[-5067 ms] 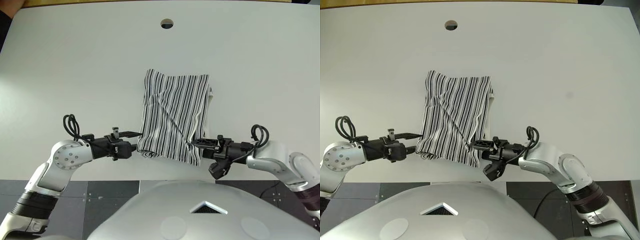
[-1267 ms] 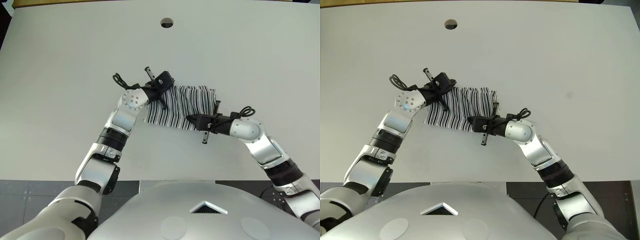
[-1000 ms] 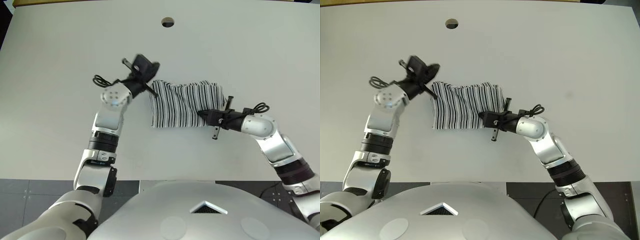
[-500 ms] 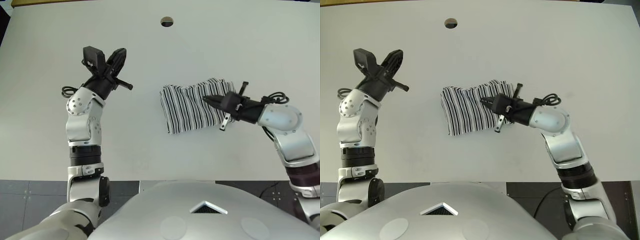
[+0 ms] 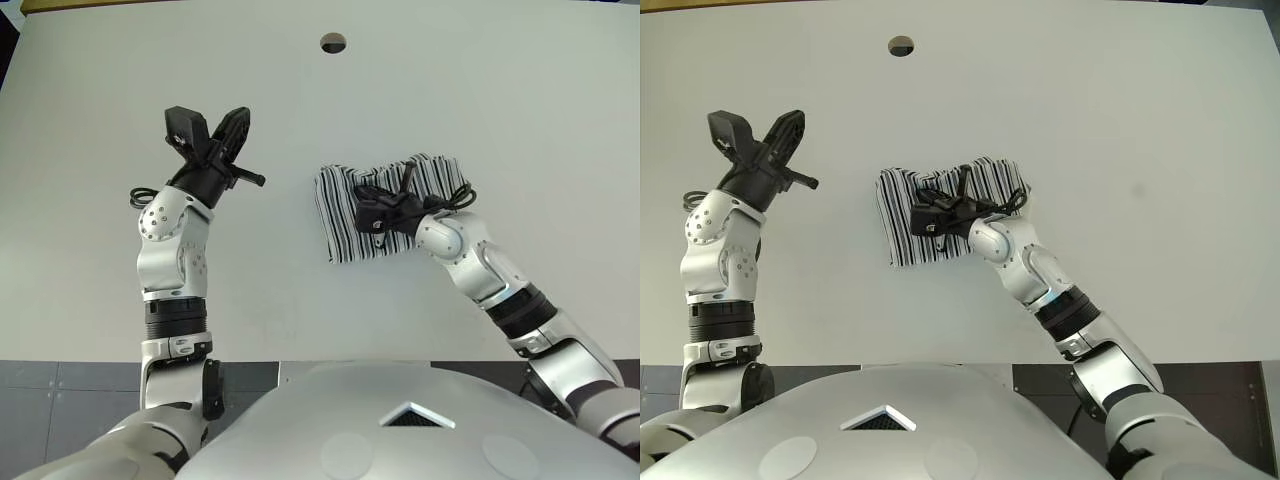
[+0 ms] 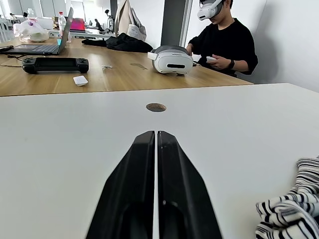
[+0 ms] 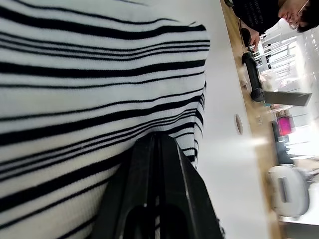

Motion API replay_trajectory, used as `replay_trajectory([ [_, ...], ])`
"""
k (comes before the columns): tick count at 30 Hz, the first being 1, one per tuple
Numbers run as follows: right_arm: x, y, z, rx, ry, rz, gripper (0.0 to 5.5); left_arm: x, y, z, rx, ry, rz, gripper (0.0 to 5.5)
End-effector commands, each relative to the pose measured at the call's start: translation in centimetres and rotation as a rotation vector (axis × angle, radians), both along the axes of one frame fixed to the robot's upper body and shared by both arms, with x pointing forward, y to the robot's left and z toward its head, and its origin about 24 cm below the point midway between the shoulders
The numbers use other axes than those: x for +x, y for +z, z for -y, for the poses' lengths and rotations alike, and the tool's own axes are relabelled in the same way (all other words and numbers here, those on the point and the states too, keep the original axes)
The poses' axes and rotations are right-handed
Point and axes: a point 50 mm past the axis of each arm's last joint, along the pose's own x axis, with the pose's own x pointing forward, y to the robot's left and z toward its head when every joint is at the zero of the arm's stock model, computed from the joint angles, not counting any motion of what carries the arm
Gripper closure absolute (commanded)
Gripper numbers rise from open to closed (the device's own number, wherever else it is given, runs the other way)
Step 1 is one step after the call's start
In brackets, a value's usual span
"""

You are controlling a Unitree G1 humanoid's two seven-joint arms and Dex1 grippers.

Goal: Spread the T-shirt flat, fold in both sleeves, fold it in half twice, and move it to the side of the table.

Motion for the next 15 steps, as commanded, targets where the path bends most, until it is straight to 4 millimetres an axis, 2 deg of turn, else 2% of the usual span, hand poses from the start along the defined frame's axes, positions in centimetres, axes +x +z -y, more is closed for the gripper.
replay_trajectory([
  [1, -1.1, -3.2, 4.9, -0.308, -0.039, -0.006, 5.4, -0.2, 0.1, -0.1, 0.016, 0.007, 0.007, 5.37],
  [3, -1.7, -3.7, 7.8, -0.424, -0.092, -0.038, 5.4, -0.3, 0.2, -0.4, 0.018, 0.017, 0.009, 5.37],
  [6, -1.7, -2.8, 11.5, -0.507, -0.202, -0.059, 5.4, -0.4, 0.3, -0.7, 0.02, 0.027, 0.011, 5.37],
  [11, -1.8, -0.7, 15.5, -0.557, -0.364, -0.063, 5.4, -0.4, 0.7, -1.1, 0.027, 0.031, 0.02, 5.37],
  [15, -2.0, -0.3, 18.5, -0.585, -0.49, -0.089, 5.4, -0.6, 0.6, -1.0, 0.032, 0.03, 0.019, 5.37],
])
